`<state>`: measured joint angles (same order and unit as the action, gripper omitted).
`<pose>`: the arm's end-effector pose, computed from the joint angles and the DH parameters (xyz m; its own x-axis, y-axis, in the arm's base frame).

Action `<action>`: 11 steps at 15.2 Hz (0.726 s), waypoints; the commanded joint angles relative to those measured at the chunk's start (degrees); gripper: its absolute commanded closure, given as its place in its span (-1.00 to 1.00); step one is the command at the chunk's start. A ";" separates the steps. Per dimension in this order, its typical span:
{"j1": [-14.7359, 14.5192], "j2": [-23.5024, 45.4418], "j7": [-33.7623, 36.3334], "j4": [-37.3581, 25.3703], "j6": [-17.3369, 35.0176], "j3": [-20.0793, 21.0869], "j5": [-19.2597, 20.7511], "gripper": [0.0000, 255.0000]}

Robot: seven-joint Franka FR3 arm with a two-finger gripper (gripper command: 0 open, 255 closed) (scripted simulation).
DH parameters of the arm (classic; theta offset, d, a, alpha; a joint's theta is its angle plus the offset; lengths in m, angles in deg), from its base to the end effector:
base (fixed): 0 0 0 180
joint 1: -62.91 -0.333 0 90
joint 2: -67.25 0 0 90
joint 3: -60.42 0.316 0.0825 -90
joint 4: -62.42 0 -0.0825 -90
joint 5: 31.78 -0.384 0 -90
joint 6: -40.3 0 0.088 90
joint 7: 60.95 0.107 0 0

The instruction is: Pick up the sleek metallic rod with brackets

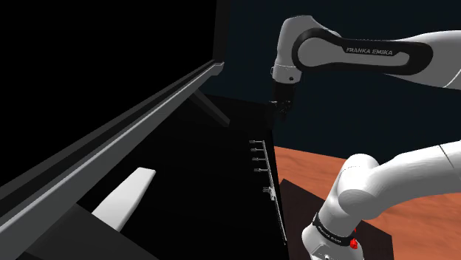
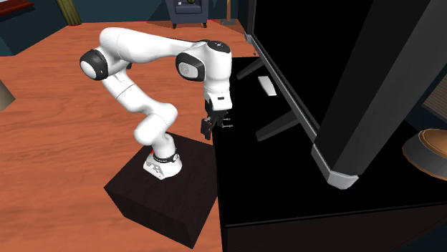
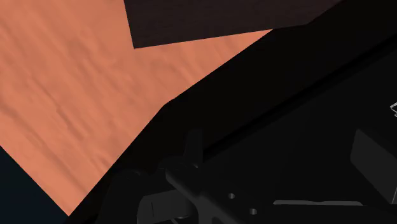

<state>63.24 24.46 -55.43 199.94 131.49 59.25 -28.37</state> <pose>0.3164 -0.0160 0.5593 0.9918 -0.1146 -0.0572 -0.1117 -0.9924 0.0512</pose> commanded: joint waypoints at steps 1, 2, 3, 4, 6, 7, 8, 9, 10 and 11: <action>0.00 0.00 0.00 0.00 0.00 0.00 0.00 -1.00; -0.13 -1.31 2.38 0.74 -0.44 1.38 -0.98 -1.00; -0.26 -2.52 4.77 1.38 -0.87 2.80 -2.03 -1.00; -0.40 -3.62 7.18 1.93 -1.28 4.26 -3.12 -1.00; -0.73 -5.52 12.04 2.73 -2.01 7.26 -5.44 -1.00; -0.88 -6.30 14.49 2.99 -2.33 8.81 -6.66 -1.00; -1.04 -6.96 16.95 3.14 -2.61 10.38 -7.89 -1.00; -1.17 -7.51 19.42 3.19 -2.85 11.99 -9.15 -1.00; -1.29 -7.93 21.90 3.15 -3.05 13.61 -10.41 -1.00; -1.39 -8.24 24.38 3.01 -3.21 15.26 -11.67 -1.00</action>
<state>61.93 16.46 -33.85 203.12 128.42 72.82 -38.69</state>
